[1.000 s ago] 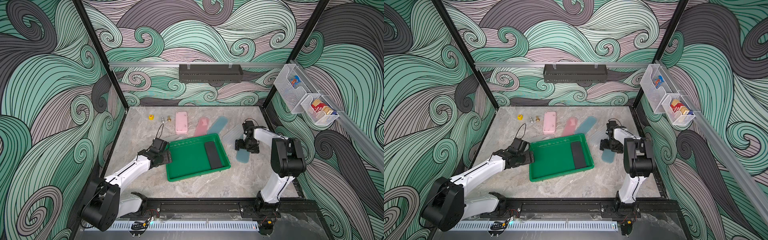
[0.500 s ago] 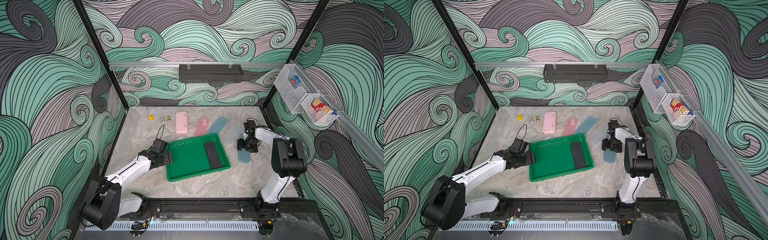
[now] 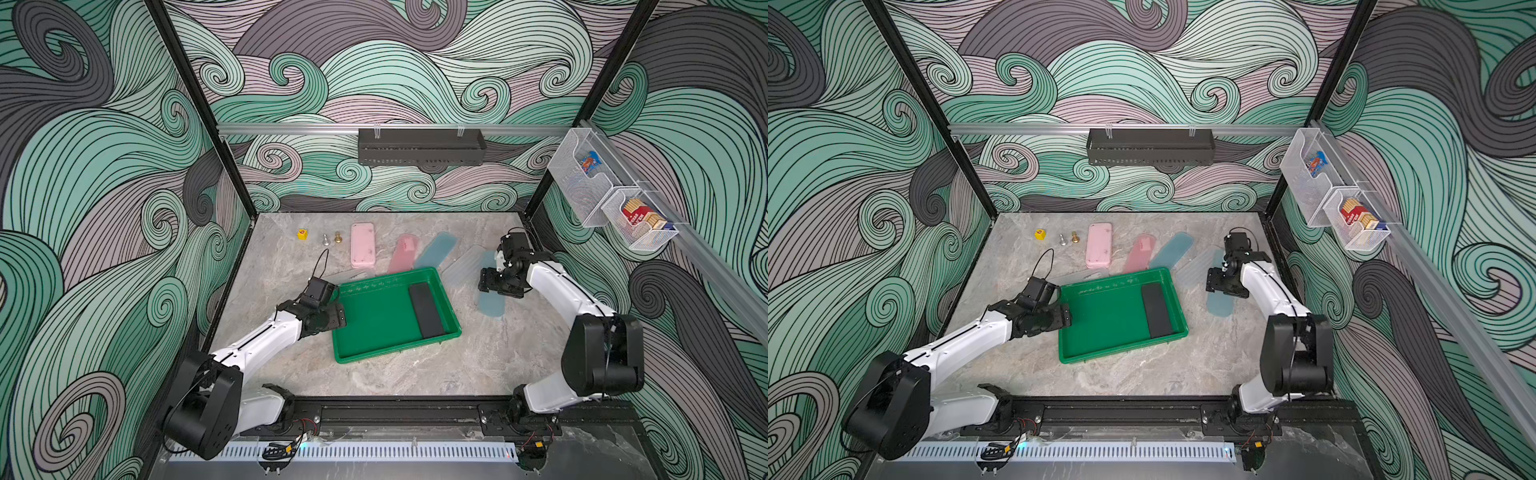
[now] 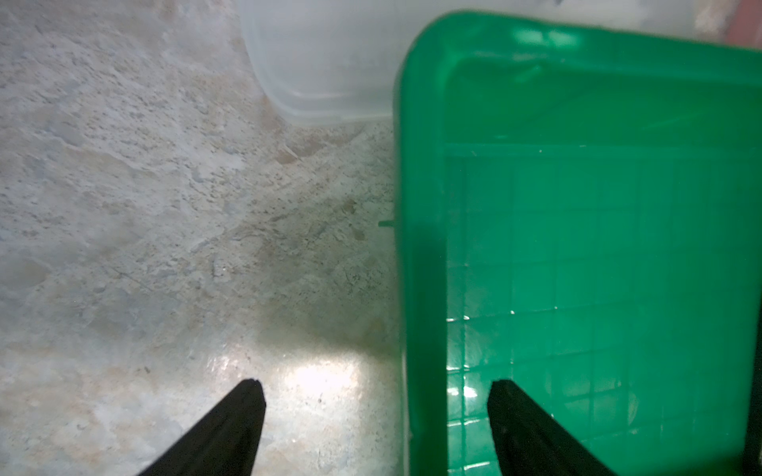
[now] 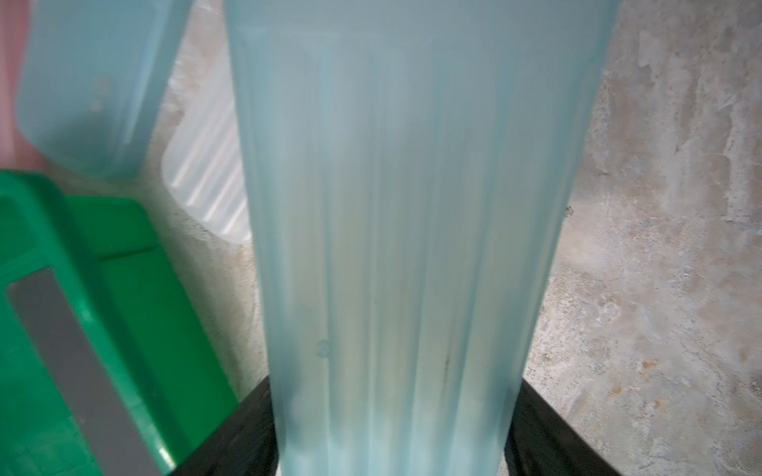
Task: Put the pencil case into the storage box
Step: Pick up the pencil case from the center of the board, then place the pencil case at the storage box.
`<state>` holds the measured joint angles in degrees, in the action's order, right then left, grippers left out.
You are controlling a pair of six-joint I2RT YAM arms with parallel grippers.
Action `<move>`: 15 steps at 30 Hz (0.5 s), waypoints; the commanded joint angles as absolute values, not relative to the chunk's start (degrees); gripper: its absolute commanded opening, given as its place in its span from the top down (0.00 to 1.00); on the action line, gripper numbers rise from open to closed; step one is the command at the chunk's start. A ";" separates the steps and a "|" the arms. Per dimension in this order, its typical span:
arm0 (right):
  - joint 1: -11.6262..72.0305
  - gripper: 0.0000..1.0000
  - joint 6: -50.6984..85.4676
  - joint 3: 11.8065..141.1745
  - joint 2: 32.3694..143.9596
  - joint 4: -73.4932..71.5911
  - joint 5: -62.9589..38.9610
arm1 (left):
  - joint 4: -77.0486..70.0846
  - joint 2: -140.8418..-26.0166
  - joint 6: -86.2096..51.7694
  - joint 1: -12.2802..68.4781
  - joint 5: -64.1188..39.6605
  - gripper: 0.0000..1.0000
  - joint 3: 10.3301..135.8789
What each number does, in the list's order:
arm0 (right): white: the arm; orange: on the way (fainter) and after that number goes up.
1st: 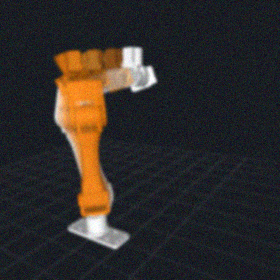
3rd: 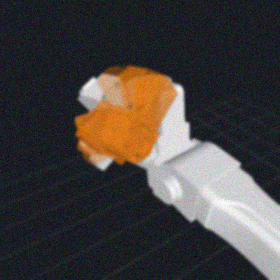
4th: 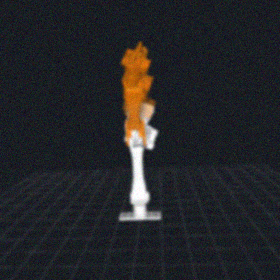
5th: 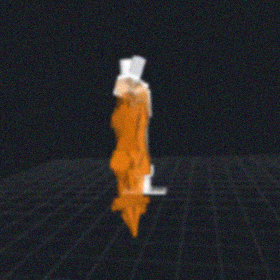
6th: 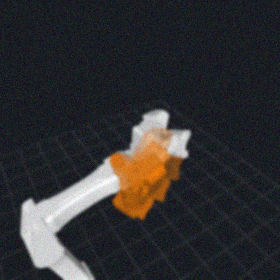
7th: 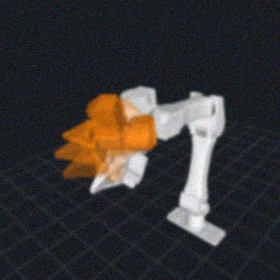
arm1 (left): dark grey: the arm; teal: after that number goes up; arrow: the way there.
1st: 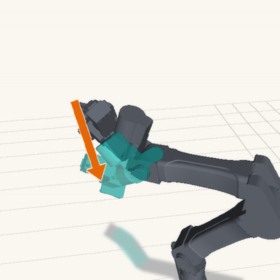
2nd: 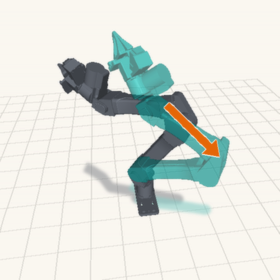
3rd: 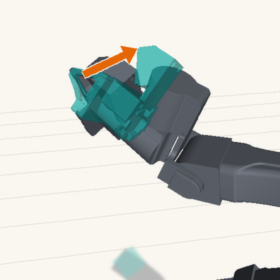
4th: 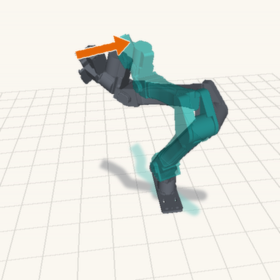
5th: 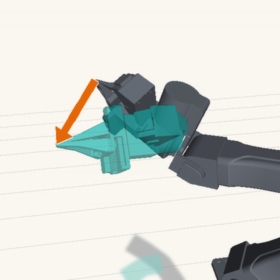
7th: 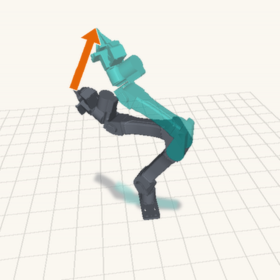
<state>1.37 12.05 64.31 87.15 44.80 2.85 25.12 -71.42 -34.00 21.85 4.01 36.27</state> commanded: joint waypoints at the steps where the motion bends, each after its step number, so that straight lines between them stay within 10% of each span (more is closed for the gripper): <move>1: 6.55 0.37 12.68 64.24 83.28 47.10 0.84 | 24.70 -71.47 -33.39 21.44 3.43 0.11 36.12; 15: 34.57 0.37 20.89 76.51 95.79 48.24 7.05 | 23.82 -72.05 -33.81 21.44 3.58 0.11 35.51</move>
<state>31.51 18.37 74.67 92.18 47.48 4.93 24.16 -71.53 -34.02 21.85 3.84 35.92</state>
